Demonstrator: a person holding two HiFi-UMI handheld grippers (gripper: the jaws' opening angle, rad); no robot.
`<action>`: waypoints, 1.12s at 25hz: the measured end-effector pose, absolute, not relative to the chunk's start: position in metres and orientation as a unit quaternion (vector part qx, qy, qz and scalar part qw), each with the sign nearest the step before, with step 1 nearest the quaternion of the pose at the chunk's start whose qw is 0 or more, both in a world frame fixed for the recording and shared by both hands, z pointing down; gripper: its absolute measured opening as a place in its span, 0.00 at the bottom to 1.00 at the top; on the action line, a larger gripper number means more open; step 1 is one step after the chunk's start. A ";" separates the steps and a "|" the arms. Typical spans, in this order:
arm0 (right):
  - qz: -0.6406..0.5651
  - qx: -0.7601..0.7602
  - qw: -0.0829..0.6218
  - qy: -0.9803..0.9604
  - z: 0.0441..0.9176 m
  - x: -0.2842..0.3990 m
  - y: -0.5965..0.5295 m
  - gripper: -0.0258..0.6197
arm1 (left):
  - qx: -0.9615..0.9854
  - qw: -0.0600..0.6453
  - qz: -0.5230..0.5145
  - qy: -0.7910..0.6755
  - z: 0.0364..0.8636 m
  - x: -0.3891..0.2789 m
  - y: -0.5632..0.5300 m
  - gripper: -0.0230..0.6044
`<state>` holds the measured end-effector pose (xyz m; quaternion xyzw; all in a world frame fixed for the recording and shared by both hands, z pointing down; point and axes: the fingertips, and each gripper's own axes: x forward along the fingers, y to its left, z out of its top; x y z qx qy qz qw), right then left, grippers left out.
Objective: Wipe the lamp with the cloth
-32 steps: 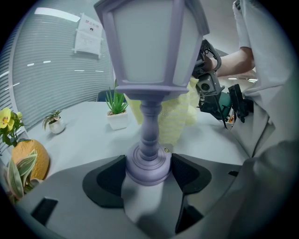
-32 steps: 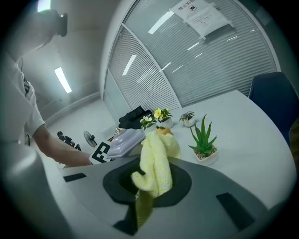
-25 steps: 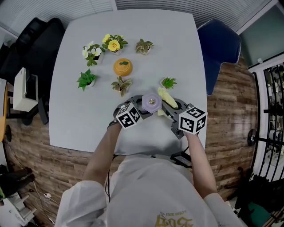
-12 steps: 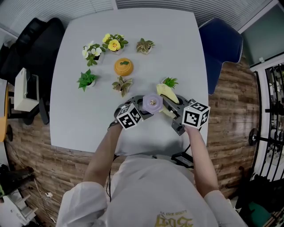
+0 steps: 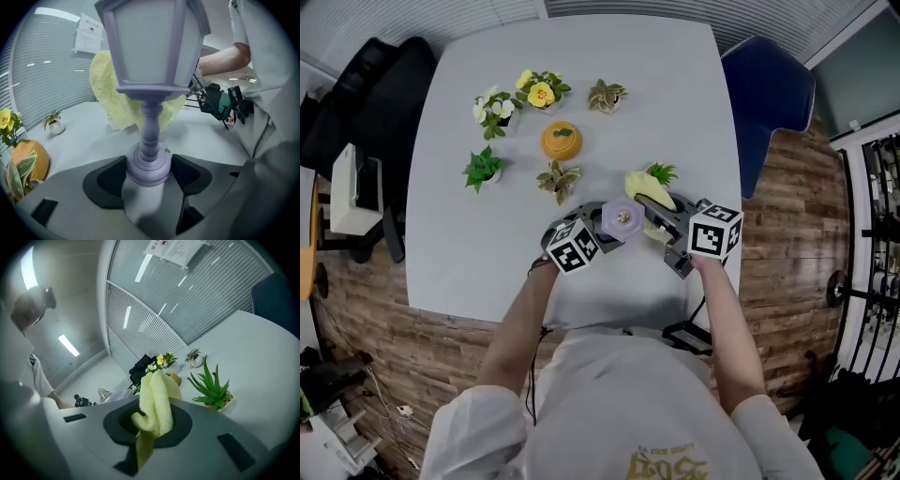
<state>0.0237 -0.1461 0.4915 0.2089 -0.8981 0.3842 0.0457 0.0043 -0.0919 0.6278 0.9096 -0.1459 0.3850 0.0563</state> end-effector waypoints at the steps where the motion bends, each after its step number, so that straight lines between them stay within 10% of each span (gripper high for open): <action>1: 0.384 0.207 0.047 -0.899 0.492 0.023 -0.146 0.09 | 0.910 0.056 0.385 -0.146 0.628 0.004 -0.092 0.52; 28: 0.358 0.245 0.148 -0.889 0.531 0.023 -0.137 0.09 | 0.909 0.056 0.385 -0.146 0.627 0.005 -0.092 0.52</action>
